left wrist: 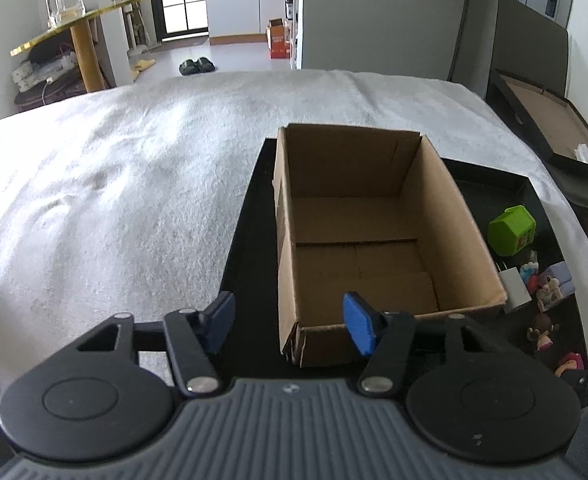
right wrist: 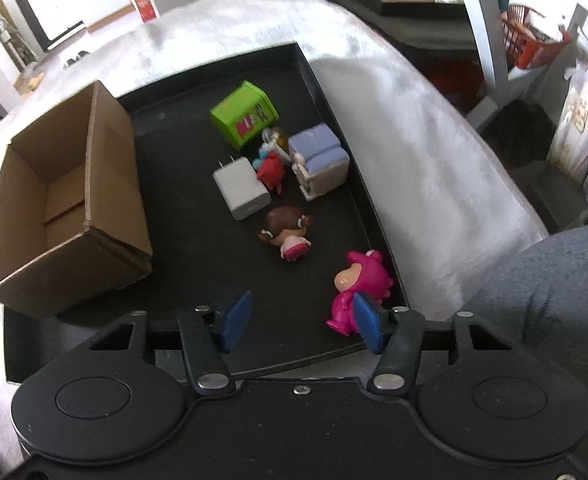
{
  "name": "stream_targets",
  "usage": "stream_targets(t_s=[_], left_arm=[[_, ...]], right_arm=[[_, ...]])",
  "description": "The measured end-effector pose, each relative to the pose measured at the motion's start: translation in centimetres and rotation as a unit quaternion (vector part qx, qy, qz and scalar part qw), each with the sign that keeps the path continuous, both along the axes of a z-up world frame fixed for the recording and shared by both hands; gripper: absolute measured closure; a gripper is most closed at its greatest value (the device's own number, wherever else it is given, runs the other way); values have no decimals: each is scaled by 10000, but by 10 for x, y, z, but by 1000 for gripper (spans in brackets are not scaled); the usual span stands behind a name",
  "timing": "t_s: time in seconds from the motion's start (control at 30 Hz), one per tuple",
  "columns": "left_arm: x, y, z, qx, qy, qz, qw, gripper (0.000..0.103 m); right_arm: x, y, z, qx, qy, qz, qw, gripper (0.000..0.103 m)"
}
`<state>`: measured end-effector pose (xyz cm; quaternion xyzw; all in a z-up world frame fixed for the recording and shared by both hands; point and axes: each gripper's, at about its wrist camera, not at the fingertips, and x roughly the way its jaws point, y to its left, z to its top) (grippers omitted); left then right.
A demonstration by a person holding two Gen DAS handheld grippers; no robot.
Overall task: Organize rigid objects
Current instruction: 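Move the right gripper down toward the pink figurine while the left gripper approaches the box wall, then close the right gripper on the pink figurine while the left gripper pinches the box wall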
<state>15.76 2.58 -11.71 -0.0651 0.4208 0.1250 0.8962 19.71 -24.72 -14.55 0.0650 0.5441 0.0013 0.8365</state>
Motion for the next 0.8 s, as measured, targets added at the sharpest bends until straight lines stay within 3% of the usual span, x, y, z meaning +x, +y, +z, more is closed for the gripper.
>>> stream_targets(t_s=[0.13,0.5,0.67,0.8], left_arm=[[10,3,-8,-41,100,-10,9999,54],[28,20,-25,-250,381,39,9990,66],[34,26,-25,-328,421,-55,9986,86],[39,27,-23,-262,393,-63,9989,94]], right_arm=[[6,5,-14,-81,286,-28,9996,50],[19,1,-35,110,532,-225,9983,72],[21,-3,-45,395,593,-333,9969,89],[21,-7,-43,713,396,-337,9961,94]])
